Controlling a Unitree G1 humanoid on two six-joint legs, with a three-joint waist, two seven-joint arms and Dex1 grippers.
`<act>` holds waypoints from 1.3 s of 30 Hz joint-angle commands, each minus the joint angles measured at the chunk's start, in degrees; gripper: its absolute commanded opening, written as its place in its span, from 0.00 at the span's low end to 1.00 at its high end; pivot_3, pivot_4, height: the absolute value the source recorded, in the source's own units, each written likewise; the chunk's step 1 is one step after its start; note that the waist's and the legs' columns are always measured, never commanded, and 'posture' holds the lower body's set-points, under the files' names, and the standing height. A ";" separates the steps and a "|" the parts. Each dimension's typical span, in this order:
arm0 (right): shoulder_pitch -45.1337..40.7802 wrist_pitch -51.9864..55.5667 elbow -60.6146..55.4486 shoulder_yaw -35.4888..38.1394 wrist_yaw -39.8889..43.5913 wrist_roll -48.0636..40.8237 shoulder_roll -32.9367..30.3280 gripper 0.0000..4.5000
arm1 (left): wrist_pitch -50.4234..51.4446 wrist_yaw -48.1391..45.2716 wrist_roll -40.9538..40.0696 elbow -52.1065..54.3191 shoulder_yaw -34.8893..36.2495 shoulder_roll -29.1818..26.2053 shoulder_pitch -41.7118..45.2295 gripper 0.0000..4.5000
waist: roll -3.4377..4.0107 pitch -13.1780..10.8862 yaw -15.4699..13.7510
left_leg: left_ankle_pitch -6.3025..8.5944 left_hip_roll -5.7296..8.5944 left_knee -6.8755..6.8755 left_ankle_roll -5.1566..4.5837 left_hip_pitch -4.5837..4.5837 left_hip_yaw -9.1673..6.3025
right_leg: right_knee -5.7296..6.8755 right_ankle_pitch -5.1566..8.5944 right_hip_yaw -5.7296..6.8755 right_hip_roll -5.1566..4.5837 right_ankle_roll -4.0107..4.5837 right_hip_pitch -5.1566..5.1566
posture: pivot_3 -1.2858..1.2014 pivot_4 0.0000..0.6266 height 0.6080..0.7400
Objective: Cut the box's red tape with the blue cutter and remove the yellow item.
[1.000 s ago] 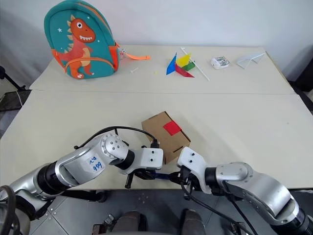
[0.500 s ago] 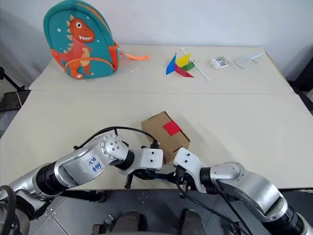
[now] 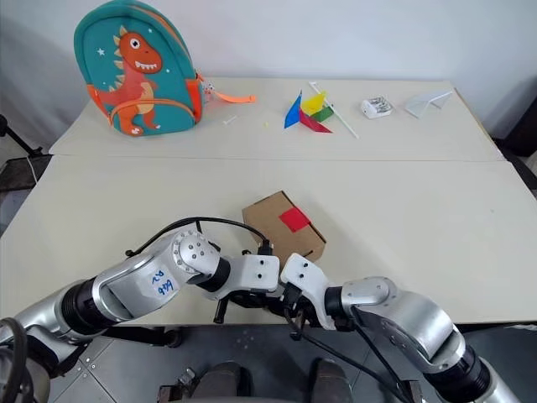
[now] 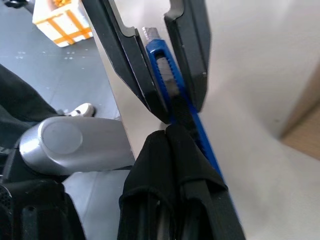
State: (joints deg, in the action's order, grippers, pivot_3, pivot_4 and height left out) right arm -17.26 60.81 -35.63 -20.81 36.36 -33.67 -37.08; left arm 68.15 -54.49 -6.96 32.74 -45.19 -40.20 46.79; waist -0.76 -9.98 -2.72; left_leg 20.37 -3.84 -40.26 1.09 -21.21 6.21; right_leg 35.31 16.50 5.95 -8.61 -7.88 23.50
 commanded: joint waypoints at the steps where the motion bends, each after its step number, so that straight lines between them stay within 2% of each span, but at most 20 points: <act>1: -1.44 -0.08 0.96 -1.52 -0.43 0.96 2.05 0.01 | 0.21 1.07 -0.06 -1.02 -1.17 0.15 -0.51 0.10 | 0.00 0.00 0.07 | 0.00 0.00 0.00 0.00 0.01 0.00 | 0.01 0.00 0.00 0.00 0.00 0.00 | 0.52 0.24 1.00; 8: -1.03 -0.41 1.25 -1.00 -0.23 1.15 3.01 0.01 | 0.09 1.23 0.05 -0.97 -1.18 0.23 -0.56 0.10 | 0.00 0.00 0.67 | -0.01 0.00 0.00 -0.01 0.04 -0.01 | 0.07 0.00 -0.01 0.00 0.00 0.00 | 0.52 0.24 1.00; 19: 2.65 1.46 -3.38 8.78 3.89 -4.98 -4.20 0.01 | -1.33 1.32 0.14 -1.71 -1.50 0.52 -0.77 0.10 | 0.00 0.00 -0.34 | 0.00 0.00 0.05 -0.02 -0.02 -0.01 | -0.06 0.00 0.01 0.00 0.00 0.00 | 0.52 0.24 1.00; 39: 2.52 -0.14 2.60 9.18 4.50 -3.14 -4.86 0.01 | -1.20 1.44 0.12 -1.37 -1.79 0.31 -1.30 0.10 | 0.00 0.00 -0.38 | 0.01 0.01 0.06 -0.03 -0.02 -0.01 | -0.15 0.00 0.02 0.00 0.00 -0.03 | 0.52 0.24 1.00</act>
State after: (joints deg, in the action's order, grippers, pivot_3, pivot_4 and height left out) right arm -14.36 61.08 -33.87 -13.02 41.22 -37.27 -41.57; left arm 66.68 -53.66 -6.84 31.96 -45.05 -39.91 46.57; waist -0.76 -9.98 -3.09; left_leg 20.38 -3.83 -40.20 1.06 -21.23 6.19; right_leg 35.17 16.50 5.97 -8.61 -7.89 23.46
